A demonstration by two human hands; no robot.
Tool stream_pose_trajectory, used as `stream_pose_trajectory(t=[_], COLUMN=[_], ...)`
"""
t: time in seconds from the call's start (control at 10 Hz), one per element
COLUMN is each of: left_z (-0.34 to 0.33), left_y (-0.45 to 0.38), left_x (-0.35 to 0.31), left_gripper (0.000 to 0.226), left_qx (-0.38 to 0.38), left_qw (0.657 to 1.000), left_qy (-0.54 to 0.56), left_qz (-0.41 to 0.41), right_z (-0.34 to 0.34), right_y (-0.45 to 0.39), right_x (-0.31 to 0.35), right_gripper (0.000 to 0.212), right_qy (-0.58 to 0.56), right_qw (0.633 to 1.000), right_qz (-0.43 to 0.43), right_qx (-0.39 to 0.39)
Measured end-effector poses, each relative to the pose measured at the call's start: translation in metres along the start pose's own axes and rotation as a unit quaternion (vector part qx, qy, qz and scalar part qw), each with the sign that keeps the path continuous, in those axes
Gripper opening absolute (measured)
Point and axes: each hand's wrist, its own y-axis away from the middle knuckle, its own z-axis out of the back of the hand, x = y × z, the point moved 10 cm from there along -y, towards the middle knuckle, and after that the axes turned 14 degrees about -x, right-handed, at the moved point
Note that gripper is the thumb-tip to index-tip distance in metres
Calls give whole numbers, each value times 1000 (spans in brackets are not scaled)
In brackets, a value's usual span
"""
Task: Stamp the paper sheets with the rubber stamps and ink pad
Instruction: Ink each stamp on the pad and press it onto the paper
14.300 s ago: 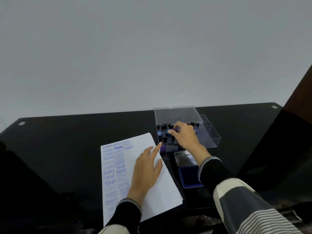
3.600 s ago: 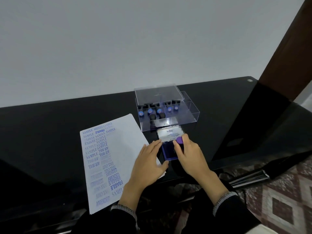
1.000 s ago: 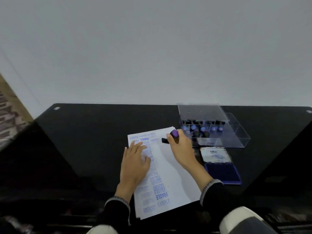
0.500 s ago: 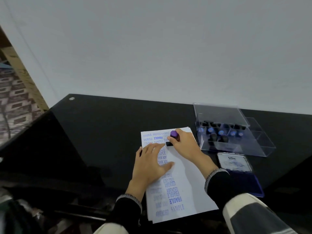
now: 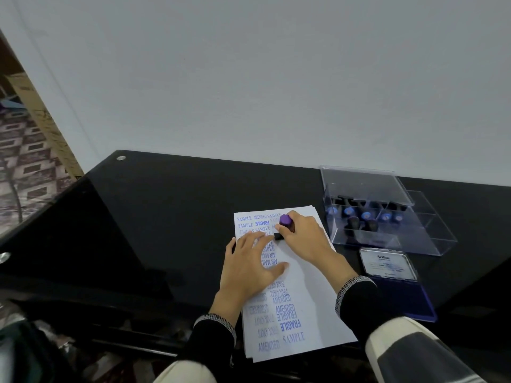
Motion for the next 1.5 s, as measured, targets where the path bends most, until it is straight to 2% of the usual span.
stream_pose_trajectory(t=[0.2, 0.5, 0.7, 1.0, 1.2, 1.5], left_z=[-2, -6, -8, -7, -9, -5], left_y=[0, -1, 0, 0, -1, 0], left_x=[1, 1, 2, 2, 3, 0], left_gripper=[73, 69, 69, 68, 69, 67], left_qx=[2, 17, 30, 30, 39, 33], left_qw=[1000, 1000, 999, 999, 998, 999], left_qy=[-8, -21, -25, -31, -36, -29], left_qz=[-1, -1, 7, 6, 12, 4], right_z=[0, 0, -3, 2, -7, -1], right_y=[2, 5, 1, 8, -4, 6], right_x=[0, -4, -3, -4, -5, -7], right_gripper=[29, 21, 26, 24, 27, 23], right_qy=[29, -34, -33, -34, -36, -52], right_qw=[1000, 999, 999, 998, 999, 997], right_qz=[5, -30, -32, -21, -30, -27], right_qx=[-9, -24, -12, -52, -10, -46])
